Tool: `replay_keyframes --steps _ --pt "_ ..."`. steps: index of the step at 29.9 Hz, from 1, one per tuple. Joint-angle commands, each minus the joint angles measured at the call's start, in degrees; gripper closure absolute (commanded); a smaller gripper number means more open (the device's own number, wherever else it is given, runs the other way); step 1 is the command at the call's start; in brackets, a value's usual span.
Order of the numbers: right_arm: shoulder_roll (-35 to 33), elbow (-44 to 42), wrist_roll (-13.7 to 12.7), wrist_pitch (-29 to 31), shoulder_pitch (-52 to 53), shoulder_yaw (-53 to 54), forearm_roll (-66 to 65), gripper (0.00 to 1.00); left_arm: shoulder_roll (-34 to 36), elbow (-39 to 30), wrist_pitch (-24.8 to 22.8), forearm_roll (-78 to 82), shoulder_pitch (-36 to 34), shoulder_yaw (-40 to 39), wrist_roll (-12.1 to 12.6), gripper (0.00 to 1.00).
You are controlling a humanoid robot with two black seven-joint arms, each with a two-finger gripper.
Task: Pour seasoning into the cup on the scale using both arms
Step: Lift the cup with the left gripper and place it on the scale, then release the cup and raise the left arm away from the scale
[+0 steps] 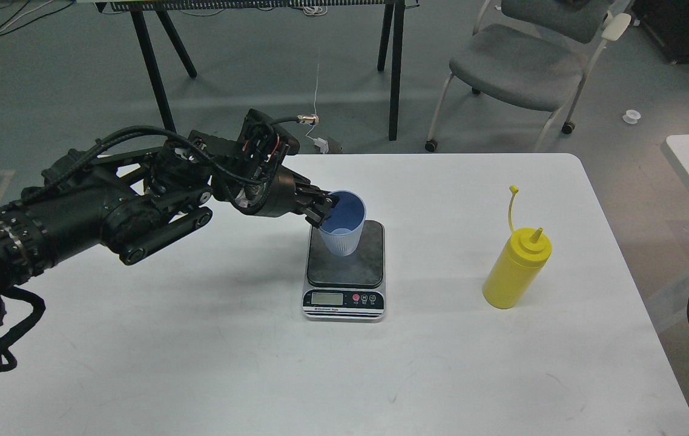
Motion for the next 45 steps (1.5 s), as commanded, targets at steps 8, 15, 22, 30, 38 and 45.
replay_keyframes --steps 8,15,22,30,38,45 --pt "0.1 0.1 0.0 0.0 -0.4 0.0 0.3 0.01 -2.7 2.7 0.2 -0.3 0.5 0.5 0.0 0.79" --pt "-0.1 0.0 -0.9 0.0 -1.4 -0.1 2.9 0.01 -2.6 2.7 0.7 -4.1 1.1 -0.5 0.0 0.23" --pt "-2.5 -0.6 -0.6 0.0 -5.2 -1.0 2.7 0.0 -0.7 2.4 4.8 -30.3 0.2 -2.9 -0.7 0.05" --pt "-7.3 0.5 -1.4 0.0 -7.8 -1.0 3.5 0.0 0.3 4.0 8.9 -76.1 2.2 -17.0 -0.8 0.01" --pt "-7.2 18.2 -6.6 0.0 -22.6 -1.0 16.3 0.0 0.2 5.6 8.7 -103.7 6.5 -30.8 0.0 0.01" --pt "1.1 30.6 -6.7 0.0 -33.1 -1.3 17.6 0.0 2.6 6.0 8.6 -104.9 7.5 -33.8 0.0 0.01"
